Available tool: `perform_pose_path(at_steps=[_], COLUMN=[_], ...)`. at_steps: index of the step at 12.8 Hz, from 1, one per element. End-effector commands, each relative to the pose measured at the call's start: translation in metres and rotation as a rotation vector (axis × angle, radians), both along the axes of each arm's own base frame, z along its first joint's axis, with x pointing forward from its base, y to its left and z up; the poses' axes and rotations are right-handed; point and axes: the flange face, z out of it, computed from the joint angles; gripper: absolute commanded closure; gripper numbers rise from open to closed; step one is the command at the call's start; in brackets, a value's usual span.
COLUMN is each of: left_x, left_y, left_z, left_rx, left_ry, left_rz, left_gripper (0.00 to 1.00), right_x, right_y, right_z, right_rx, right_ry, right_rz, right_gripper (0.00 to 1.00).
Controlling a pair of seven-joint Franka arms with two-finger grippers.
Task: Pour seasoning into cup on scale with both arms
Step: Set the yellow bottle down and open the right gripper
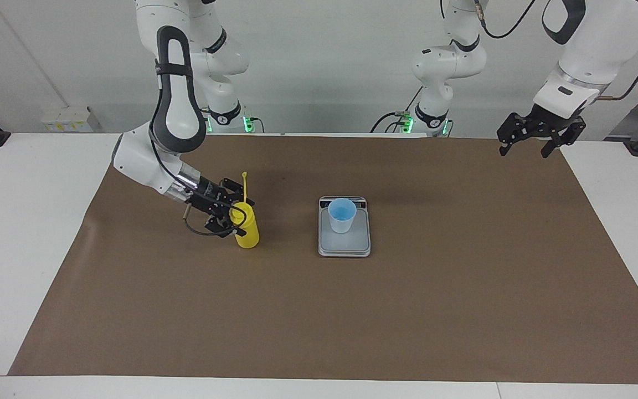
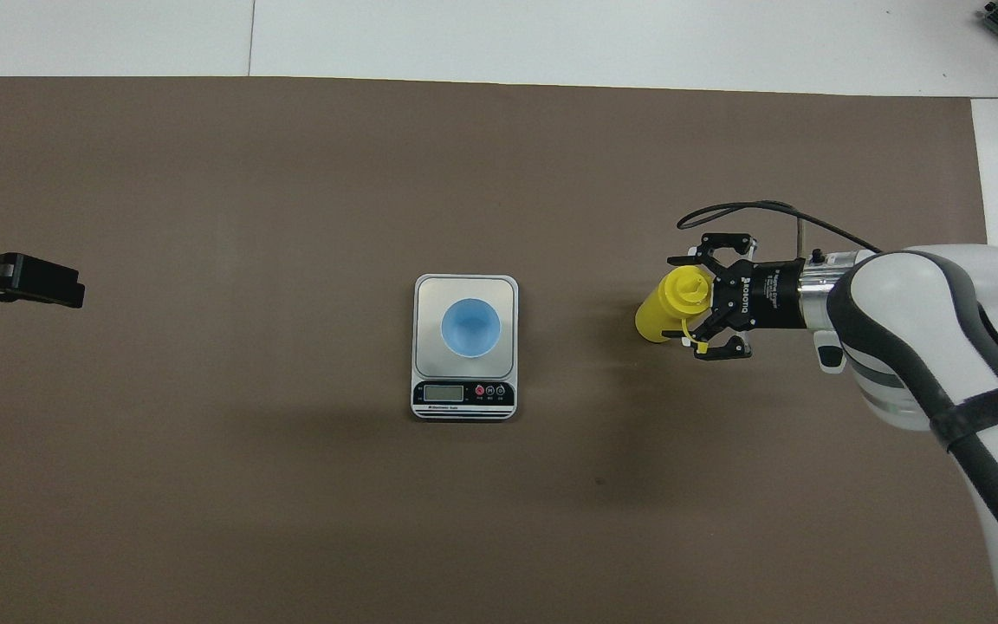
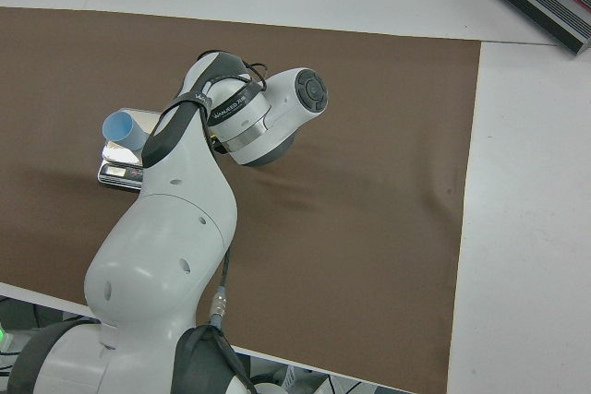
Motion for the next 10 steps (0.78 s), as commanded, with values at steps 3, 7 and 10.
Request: perform_pose_path(at_steps=[3,7,10], left_x=[-0.006,-0.006,-0.006], left_y=[0.002,0.001,0.001], left_z=[0.002,0.002,0.002], left_rx=[-0.009,-0.009,-0.009], left_ry=[0.004,0.004,0.004], left_rz=[0.013,0.011,0.011], left_gripper=[0.00,0.00,0.00], right_x=[-0.003,-0.013,-0.019], right_y=[-0.015,-0.013,-0.021], right_z=[0.038,0.084,0.104], right_rx=[-0.235,-0.532,-0.603], right_ry=[-0.107,-0.285,-0.466], right_rz=[0.173,0.509,0.802], right_gripper=[0.00,0.00,0.00])
